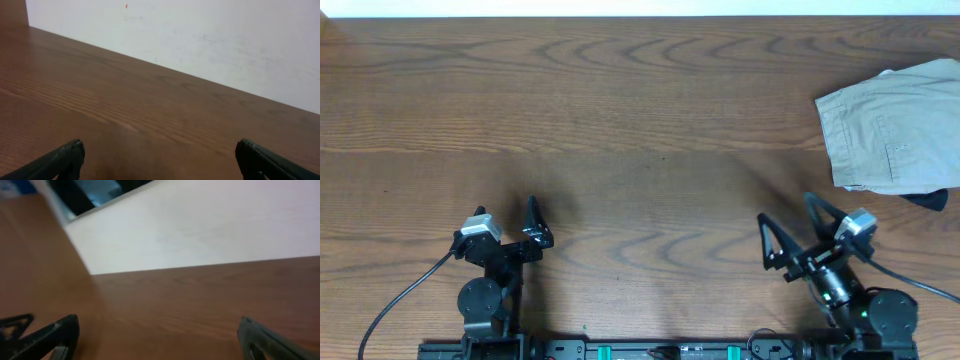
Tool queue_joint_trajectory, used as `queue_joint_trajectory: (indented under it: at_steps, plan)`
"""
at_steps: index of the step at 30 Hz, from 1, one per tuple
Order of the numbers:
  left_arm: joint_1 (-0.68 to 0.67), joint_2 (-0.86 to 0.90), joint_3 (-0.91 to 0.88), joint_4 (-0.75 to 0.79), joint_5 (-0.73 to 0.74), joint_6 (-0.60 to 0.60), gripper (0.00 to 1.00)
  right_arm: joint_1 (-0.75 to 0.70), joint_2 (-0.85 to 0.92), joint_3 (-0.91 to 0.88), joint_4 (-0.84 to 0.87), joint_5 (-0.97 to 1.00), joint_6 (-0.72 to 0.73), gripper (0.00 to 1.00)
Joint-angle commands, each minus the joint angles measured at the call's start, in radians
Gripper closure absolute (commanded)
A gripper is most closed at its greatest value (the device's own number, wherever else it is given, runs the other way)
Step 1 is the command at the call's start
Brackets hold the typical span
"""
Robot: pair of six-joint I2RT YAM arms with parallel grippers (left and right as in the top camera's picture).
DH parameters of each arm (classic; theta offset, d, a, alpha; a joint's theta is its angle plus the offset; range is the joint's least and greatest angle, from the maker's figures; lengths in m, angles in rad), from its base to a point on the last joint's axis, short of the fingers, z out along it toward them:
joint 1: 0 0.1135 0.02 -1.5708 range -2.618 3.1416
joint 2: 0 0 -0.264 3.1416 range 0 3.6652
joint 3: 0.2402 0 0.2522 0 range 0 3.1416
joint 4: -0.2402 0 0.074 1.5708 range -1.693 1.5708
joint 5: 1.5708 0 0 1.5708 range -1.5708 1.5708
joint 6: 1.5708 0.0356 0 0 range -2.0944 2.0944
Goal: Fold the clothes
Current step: 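Reach the right gripper to the khaki trousers' waistband edge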
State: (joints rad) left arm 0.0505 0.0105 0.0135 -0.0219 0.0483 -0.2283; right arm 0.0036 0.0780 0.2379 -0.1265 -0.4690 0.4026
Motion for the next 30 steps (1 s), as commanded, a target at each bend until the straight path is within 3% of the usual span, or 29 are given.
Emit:
queue_joint_trajectory:
  at_steps: [1, 8, 12, 17, 26, 30]
  plan:
    - [0.0, -0.005, -0.009, -0.045, -0.015, 0.01, 0.02, -0.01, 0.119, 0.118, -0.081, 0.153, -0.151, 0.01]
    - [0.0, -0.005, -0.01, -0.045, -0.015, 0.01, 0.02, -0.01, 0.597, 0.392, -0.226, 0.323, -0.282, 0.01]
    - [0.0, -0.005, -0.009, -0.046, -0.015, 0.01, 0.02, -0.01, 0.931, 0.593, -0.367, 0.536, -0.342, 0.01]
    - [0.0, -0.005, -0.009, -0.045, -0.015, 0.01, 0.02, -0.01, 1.28, 0.779, -0.456, 0.624, -0.341, 0.01]
    - [0.0, -0.005, -0.01, -0.045, -0.015, 0.01, 0.02, -0.019, 1.583, 0.84, -0.257, 0.79, -0.345, 0.01]
    - [0.0, -0.005, -0.009, -0.046, -0.016, 0.01, 0.02, -0.02, 1.642, 0.84, -0.179, 0.821, -0.47, 0.01]
